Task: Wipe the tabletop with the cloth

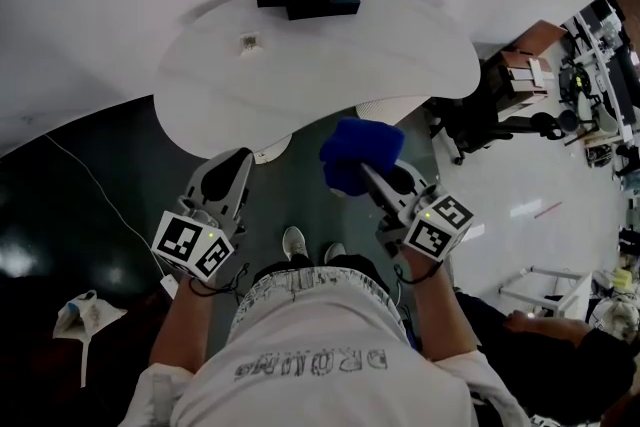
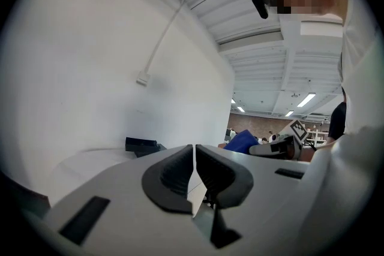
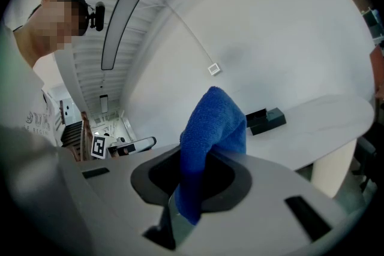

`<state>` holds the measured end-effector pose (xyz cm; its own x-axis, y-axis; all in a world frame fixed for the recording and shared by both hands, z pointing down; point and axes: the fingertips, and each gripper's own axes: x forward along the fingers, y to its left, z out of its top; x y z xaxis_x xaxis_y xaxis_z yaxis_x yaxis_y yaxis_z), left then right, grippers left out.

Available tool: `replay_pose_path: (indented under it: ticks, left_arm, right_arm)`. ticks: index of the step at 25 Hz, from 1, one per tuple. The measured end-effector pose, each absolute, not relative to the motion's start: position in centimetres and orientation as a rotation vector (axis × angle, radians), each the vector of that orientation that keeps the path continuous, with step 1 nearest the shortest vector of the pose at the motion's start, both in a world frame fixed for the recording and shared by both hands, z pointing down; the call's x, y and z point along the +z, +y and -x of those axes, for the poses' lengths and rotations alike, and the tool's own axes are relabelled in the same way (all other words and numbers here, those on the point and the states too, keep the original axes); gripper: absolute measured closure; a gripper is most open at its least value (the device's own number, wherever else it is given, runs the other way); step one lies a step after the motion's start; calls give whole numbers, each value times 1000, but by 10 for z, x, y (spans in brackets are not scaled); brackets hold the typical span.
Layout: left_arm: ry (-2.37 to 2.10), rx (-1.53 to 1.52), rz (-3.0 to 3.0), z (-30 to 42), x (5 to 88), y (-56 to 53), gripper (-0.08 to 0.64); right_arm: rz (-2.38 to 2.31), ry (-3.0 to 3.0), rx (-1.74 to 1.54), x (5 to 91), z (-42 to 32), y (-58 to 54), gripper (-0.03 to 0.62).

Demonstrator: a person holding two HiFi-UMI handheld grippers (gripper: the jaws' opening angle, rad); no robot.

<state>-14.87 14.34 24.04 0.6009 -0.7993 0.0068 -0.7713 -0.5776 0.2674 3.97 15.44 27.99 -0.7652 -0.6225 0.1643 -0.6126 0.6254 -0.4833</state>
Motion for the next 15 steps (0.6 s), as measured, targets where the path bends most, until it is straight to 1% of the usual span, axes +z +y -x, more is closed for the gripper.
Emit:
replay_pose_path:
  ticks: [8,15]
  left_arm:
    - [-1298,-164,-2588,148,242,127,532]
    - [-1339,-152,-2564,142,247,94,532]
  right_arm:
    - [1068,2807,-825,278,-42,135,520]
    - [1029,2816,-829,285,-48,95,520]
